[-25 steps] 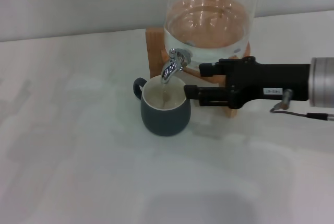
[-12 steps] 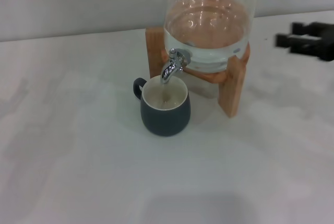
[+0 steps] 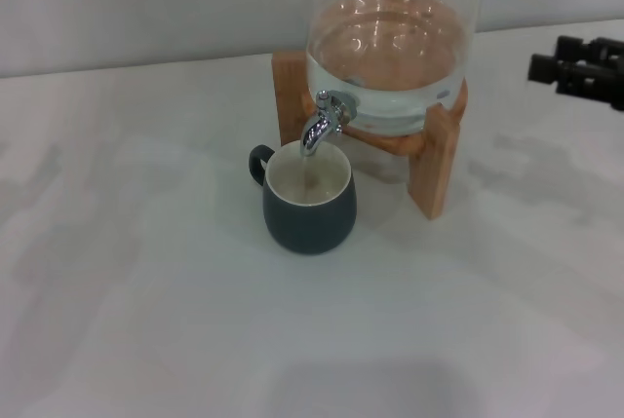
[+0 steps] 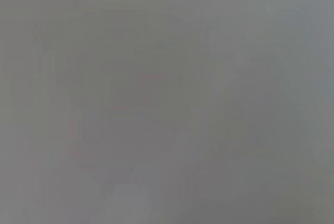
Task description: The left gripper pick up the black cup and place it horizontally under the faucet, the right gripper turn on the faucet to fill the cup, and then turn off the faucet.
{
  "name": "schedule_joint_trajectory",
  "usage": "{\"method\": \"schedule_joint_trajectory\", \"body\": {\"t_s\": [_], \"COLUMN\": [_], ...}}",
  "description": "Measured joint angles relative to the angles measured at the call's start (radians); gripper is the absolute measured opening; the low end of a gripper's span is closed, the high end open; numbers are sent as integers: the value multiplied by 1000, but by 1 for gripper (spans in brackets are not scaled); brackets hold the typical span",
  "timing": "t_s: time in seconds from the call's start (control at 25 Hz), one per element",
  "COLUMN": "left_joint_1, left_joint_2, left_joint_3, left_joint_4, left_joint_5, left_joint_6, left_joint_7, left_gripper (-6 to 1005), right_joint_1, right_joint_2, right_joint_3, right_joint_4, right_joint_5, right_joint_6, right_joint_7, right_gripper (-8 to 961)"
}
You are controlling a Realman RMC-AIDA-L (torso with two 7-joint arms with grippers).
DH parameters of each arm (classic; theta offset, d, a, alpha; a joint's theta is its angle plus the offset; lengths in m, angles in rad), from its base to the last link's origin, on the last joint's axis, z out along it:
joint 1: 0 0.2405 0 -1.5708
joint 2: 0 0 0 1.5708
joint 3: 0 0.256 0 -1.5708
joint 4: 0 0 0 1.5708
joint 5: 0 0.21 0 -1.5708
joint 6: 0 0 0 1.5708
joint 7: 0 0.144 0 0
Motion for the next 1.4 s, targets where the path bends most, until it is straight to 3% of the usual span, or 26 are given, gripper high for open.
{"method": "schedule_joint_trajectory", "body": {"t_s": [0.48,0.84,1.4], "left_joint_1": [-17,-18,-21], "left_joint_2": [-5,-24,-29], "left_joint_3": [-14,-73,-75], "left_joint_4": [6,3,12], "left_joint_5": [40,45,44], "left_joint_6": [1,-1,-9], "left_joint_7": [61,62,61], "left_gripper": [876,879,879], "right_joint_1": [-7,-14,19], "right_joint_2": [2,1,1], "right_joint_3": [-226,-375,-492], "right_joint_4": [-128,-177,-147], "right_joint_5": [0,-21,-60], "right_joint_6": [-80,-165,-253], "right_joint_7": [14,41,49], "right_gripper": [704,704,704]}}
